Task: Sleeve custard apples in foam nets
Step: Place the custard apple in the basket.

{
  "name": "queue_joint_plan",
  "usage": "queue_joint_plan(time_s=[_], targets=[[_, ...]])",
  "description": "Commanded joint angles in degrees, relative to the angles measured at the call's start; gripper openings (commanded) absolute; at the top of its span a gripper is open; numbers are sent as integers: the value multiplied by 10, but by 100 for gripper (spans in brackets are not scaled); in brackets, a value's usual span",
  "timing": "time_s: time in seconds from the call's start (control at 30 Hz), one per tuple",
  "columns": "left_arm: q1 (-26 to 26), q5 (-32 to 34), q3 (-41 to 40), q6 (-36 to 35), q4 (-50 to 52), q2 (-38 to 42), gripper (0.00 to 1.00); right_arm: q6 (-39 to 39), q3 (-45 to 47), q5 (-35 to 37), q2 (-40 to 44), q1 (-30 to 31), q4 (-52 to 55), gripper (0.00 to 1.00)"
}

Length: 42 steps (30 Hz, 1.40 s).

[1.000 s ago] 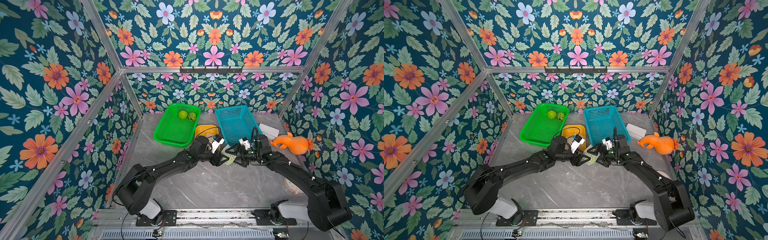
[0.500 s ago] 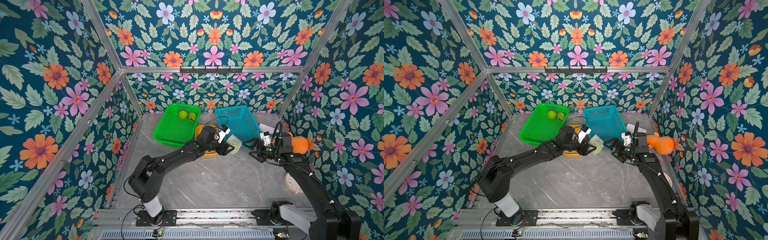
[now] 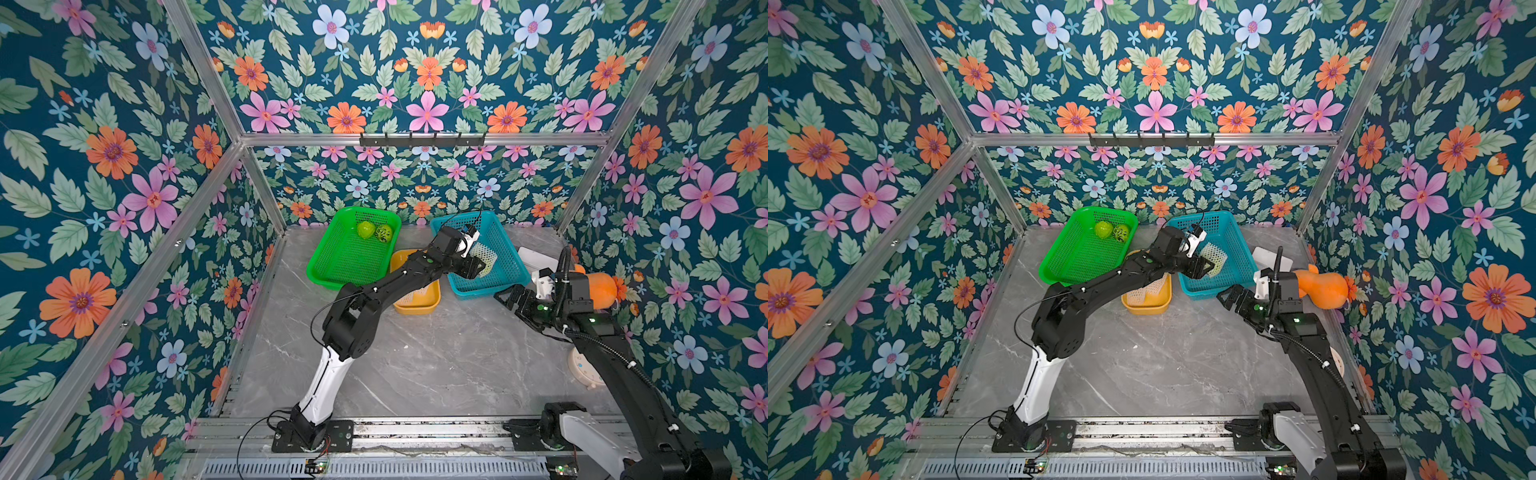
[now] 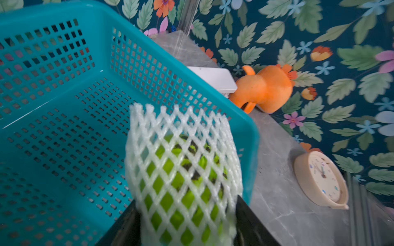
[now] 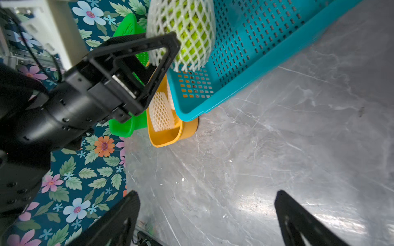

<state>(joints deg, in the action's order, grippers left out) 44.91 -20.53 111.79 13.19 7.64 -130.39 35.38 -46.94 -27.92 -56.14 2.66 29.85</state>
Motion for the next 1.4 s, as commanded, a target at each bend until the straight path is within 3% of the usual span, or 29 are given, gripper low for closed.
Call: queue_joint_plan(time_s=[0.0, 0.17, 0.37, 0.7, 1.07, 1.23, 1.37], targets=[[-5, 30, 61, 10, 62, -47, 59, -13, 4, 19, 1, 0, 0, 99], [-9, 44, 125, 20, 102, -105, 59, -16, 8, 17, -9, 0, -11, 99], [-8, 48, 148, 10, 130, -127, 59, -17, 10, 9, -36, 0, -33, 99], [13, 111, 207, -66, 251, -145, 63, -9, 13, -8, -71, 0, -64, 99], [20, 118, 208, -72, 255, -143, 76, -7, 15, -12, -73, 0, -66, 99], [21, 118, 203, -67, 243, -132, 99, -9, 14, -9, -67, 0, -62, 99], [21, 116, 175, -58, 215, -105, 100, -11, 10, -5, -63, 0, -59, 99]])
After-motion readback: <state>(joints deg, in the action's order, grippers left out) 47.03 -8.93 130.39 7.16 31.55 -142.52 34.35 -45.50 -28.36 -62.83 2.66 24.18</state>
